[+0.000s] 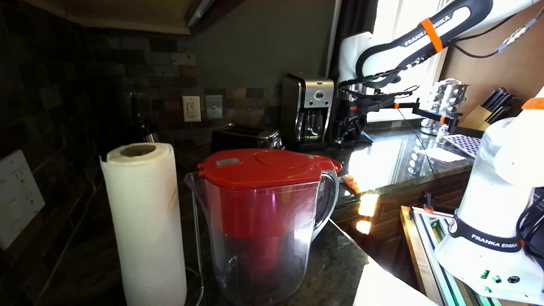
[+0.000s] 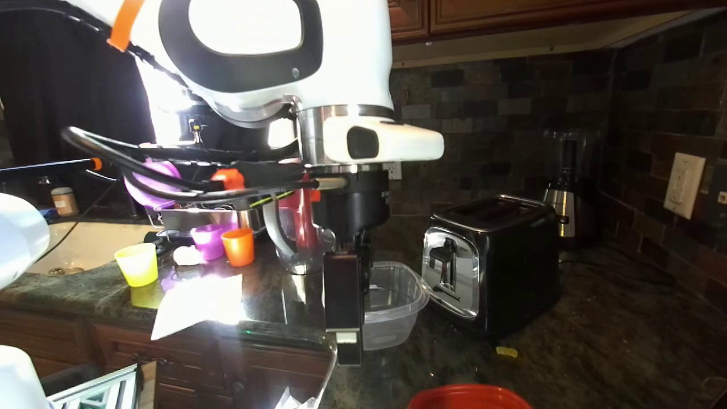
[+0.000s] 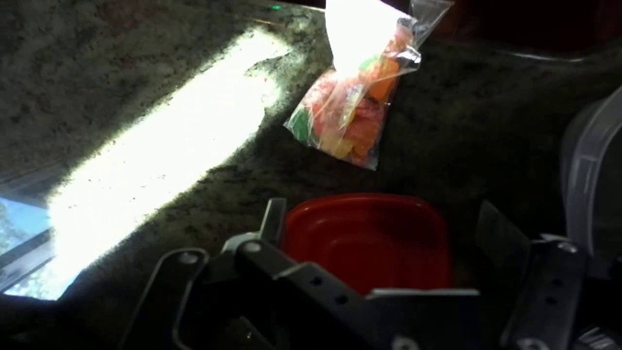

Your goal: Remove the lid from the top of the bowl, then remove the plastic from inside the bowl

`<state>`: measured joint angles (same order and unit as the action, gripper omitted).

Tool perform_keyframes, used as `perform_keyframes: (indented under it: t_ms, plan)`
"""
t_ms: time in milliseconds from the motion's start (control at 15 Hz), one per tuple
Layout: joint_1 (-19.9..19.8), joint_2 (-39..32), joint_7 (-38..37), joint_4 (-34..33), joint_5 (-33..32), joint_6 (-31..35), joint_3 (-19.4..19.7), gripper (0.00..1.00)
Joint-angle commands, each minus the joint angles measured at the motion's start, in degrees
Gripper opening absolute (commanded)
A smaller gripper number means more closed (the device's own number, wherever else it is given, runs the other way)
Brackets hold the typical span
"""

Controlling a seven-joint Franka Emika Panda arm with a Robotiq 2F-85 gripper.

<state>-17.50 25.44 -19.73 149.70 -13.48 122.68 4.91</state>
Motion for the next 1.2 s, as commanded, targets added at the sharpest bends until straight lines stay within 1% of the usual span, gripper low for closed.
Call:
perform_keyframes:
  t_ms: [0,200,400,667,933,1000,1067,1133]
  plan:
    - [2.3,4.0,8.7,-1.9,1.5,-7.0,1.5,1.00]
    - [3.7,6.4,15.6,-3.7,1.5,-12.3,2.1,1.00]
    - [4.9,8.6,19.8,-4.9,1.2,-15.4,2.4,1.00]
    - [6.4,11.3,23.5,-4.8,1.1,-16.1,2.6,1.00]
    - [7.8,13.3,25.7,-4.6,1.6,-15.9,2.7,1.00]
    - [8.0,13.7,25.7,-4.6,1.8,-15.9,2.7,1.00]
    - [7.3,11.5,23.9,-5.5,0.6,-14.7,2.1,1.00]
    - [7.5,11.9,24.1,-5.5,0.7,-14.7,2.1,1.00]
